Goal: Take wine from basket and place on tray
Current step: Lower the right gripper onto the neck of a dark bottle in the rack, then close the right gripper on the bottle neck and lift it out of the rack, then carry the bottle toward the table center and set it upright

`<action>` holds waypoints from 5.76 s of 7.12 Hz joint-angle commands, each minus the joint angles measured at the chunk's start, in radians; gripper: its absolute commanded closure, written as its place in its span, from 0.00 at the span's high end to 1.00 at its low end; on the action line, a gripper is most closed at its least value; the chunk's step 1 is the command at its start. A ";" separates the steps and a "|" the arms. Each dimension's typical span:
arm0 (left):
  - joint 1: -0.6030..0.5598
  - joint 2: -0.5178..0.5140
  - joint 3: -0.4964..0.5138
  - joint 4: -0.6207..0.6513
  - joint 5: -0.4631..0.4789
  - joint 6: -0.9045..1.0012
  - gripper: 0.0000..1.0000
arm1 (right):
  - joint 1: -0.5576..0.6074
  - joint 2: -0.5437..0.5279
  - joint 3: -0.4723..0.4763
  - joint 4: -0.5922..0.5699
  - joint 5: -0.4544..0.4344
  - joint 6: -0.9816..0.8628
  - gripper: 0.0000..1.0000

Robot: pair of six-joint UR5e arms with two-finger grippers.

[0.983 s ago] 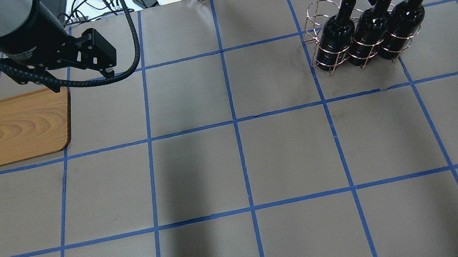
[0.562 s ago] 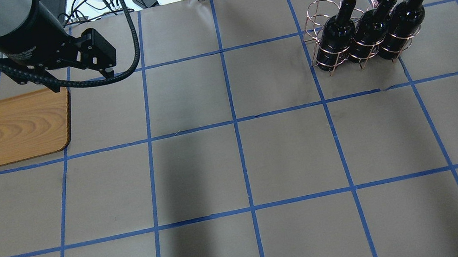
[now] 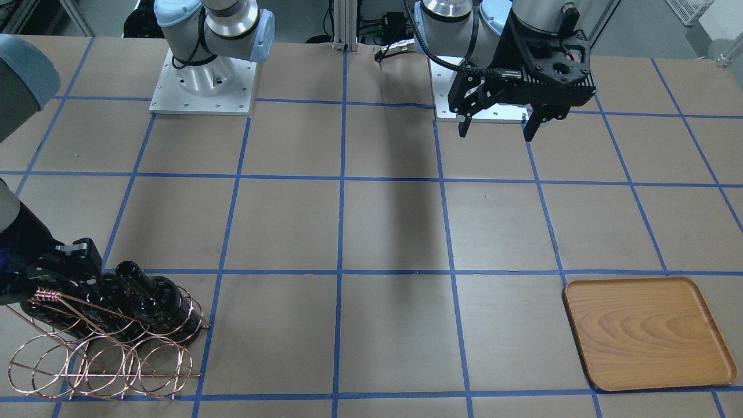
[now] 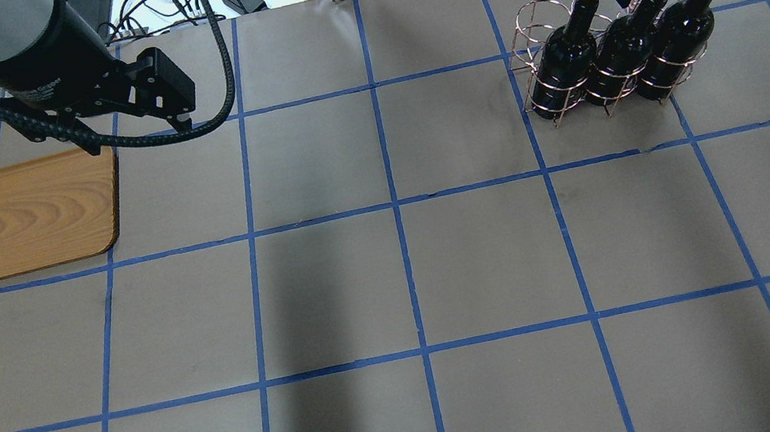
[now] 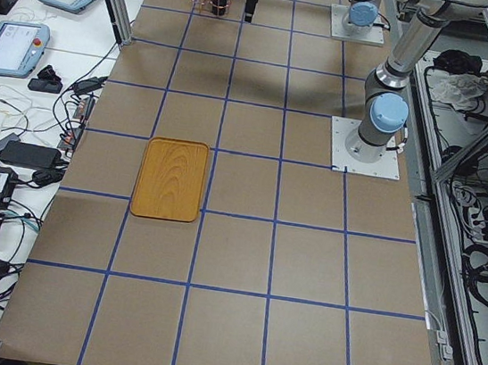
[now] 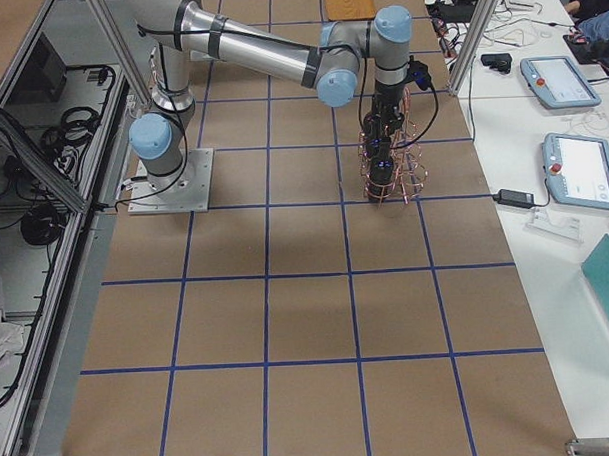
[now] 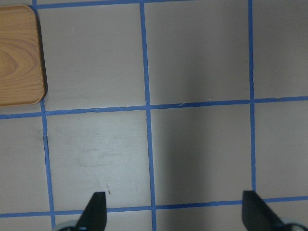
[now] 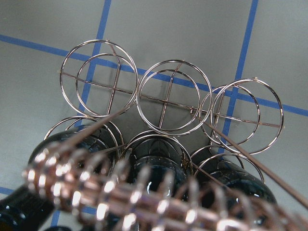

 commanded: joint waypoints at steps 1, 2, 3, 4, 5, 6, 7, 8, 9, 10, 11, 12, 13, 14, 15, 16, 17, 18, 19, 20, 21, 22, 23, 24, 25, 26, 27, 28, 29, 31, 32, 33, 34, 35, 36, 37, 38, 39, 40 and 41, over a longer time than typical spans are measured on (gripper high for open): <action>0.000 0.000 0.000 0.002 -0.001 0.000 1.00 | 0.000 0.000 0.001 0.031 -0.005 -0.001 0.88; 0.000 0.000 0.000 0.002 -0.001 0.000 1.00 | 0.000 0.000 0.001 0.055 -0.009 -0.001 0.82; 0.000 0.000 0.000 0.002 -0.001 0.000 1.00 | 0.000 0.000 0.001 0.065 -0.012 0.001 0.82; 0.000 0.000 0.000 0.002 -0.001 0.000 1.00 | 0.000 0.000 0.001 0.065 -0.012 0.001 0.81; 0.000 0.000 0.000 0.002 0.001 0.000 1.00 | 0.000 0.000 0.001 0.076 -0.012 0.002 0.72; 0.000 0.000 0.000 0.002 -0.001 0.000 1.00 | 0.000 -0.001 0.001 0.083 -0.012 0.004 0.64; 0.000 0.000 0.000 0.002 -0.001 0.000 1.00 | 0.000 -0.003 0.001 0.085 -0.012 0.005 0.40; 0.000 0.000 0.000 0.000 -0.001 0.000 1.00 | 0.000 -0.004 0.001 0.085 -0.012 0.005 0.14; 0.000 0.000 0.000 0.002 -0.001 0.000 1.00 | 0.000 -0.006 0.000 0.086 -0.015 0.004 0.00; 0.000 0.000 0.000 0.000 0.001 0.000 1.00 | 0.003 -0.009 -0.002 0.086 -0.017 0.004 0.00; 0.000 0.000 0.000 0.000 -0.001 0.000 1.00 | 0.005 -0.009 -0.002 0.088 -0.017 0.004 0.00; 0.000 0.000 0.000 0.000 0.001 0.000 1.00 | 0.005 -0.011 -0.006 0.100 -0.018 0.004 0.00; 0.000 0.000 0.000 0.000 -0.001 0.000 1.00 | 0.006 -0.012 -0.027 0.115 -0.020 0.004 0.00; 0.000 0.000 0.000 0.000 -0.001 0.000 1.00 | 0.006 -0.024 -0.060 0.169 -0.043 0.002 0.00; 0.000 0.000 0.000 0.000 0.001 0.000 1.00 | 0.008 -0.062 -0.090 0.242 -0.049 0.001 0.00; 0.000 0.000 0.000 0.000 0.001 0.000 1.00 | 0.008 -0.108 -0.112 0.317 -0.049 0.001 0.00; 0.000 0.000 0.000 0.000 -0.001 0.000 1.00 | 0.008 -0.150 -0.118 0.383 -0.049 0.001 0.00; 0.000 0.000 0.000 0.000 -0.001 0.000 1.00 | 0.009 -0.197 -0.117 0.452 -0.046 0.004 0.00; 0.000 0.000 0.000 0.000 0.001 0.000 1.00 | 0.020 -0.237 -0.117 0.499 -0.046 0.010 0.00; 0.000 0.000 0.000 0.000 -0.001 0.000 1.00 | 0.043 -0.260 -0.118 0.522 -0.049 0.017 0.00; 0.000 0.000 0.000 0.000 -0.001 0.000 1.00 | 0.070 -0.264 -0.118 0.528 -0.051 0.049 0.00; 0.000 0.000 0.000 0.000 -0.001 0.000 1.00 | 0.118 -0.261 -0.118 0.528 -0.055 0.115 0.00; 0.000 0.000 0.000 0.000 0.001 0.000 1.00 | 0.164 -0.248 -0.117 0.525 -0.054 0.170 0.00; 0.000 0.000 0.000 0.000 0.001 0.000 1.00 | 0.213 -0.232 -0.117 0.527 -0.042 0.263 0.00; 0.000 0.000 0.000 0.000 0.001 0.000 1.00 | 0.292 -0.212 -0.117 0.524 -0.037 0.369 0.00; 0.000 0.000 0.000 0.000 0.001 0.000 1.00 | 0.393 -0.174 -0.117 0.511 -0.026 0.527 0.00; 0.000 0.000 0.000 0.000 0.001 0.000 1.00 | 0.475 -0.132 -0.117 0.464 -0.011 0.645 0.00; 0.000 0.000 0.000 0.000 0.001 0.000 1.00 | 0.527 -0.104 -0.117 0.453 0.023 0.744 0.00; 0.000 0.000 0.000 0.000 0.001 0.000 1.00 | 0.578 -0.084 -0.117 0.442 0.046 0.833 0.00; 0.000 0.000 0.000 0.000 -0.001 0.000 1.00 | 0.678 -0.034 -0.115 0.393 0.048 0.963 0.00; 0.000 0.000 0.000 0.000 0.001 0.000 1.00 | 0.710 -0.015 -0.109 0.384 0.048 0.997 0.00; 0.000 0.000 0.000 0.000 -0.001 0.000 1.00 | 0.735 -0.002 -0.104 0.384 0.049 1.042 0.00; 0.000 0.000 0.000 0.000 0.001 0.000 1.00 | 0.741 0.006 -0.097 0.370 0.096 1.059 0.00; 0.000 0.000 0.000 0.000 0.001 0.000 1.00 | 0.741 0.005 -0.069 0.363 0.100 1.068 0.00; 0.000 0.000 0.000 0.000 -0.001 0.000 1.00 | 0.741 0.008 -0.046 0.306 0.101 1.074 0.00; 0.000 0.000 0.000 0.000 -0.001 0.000 1.00 | 0.741 0.008 -0.037 0.301 0.101 1.074 0.00; 0.000 0.000 0.000 0.000 -0.001 0.000 1.00 | 0.741 0.009 -0.037 0.300 0.100 1.074 0.15; 0.000 0.000 0.000 0.000 0.001 0.000 1.00 | 0.741 0.009 -0.037 0.298 0.098 1.068 0.54; 0.000 0.000 0.000 0.000 0.001 0.000 1.00 | 0.741 0.011 -0.037 0.278 0.100 1.061 0.69; 0.000 0.000 0.000 0.000 0.001 0.002 1.00 | 0.741 0.011 -0.038 0.272 0.100 1.061 0.83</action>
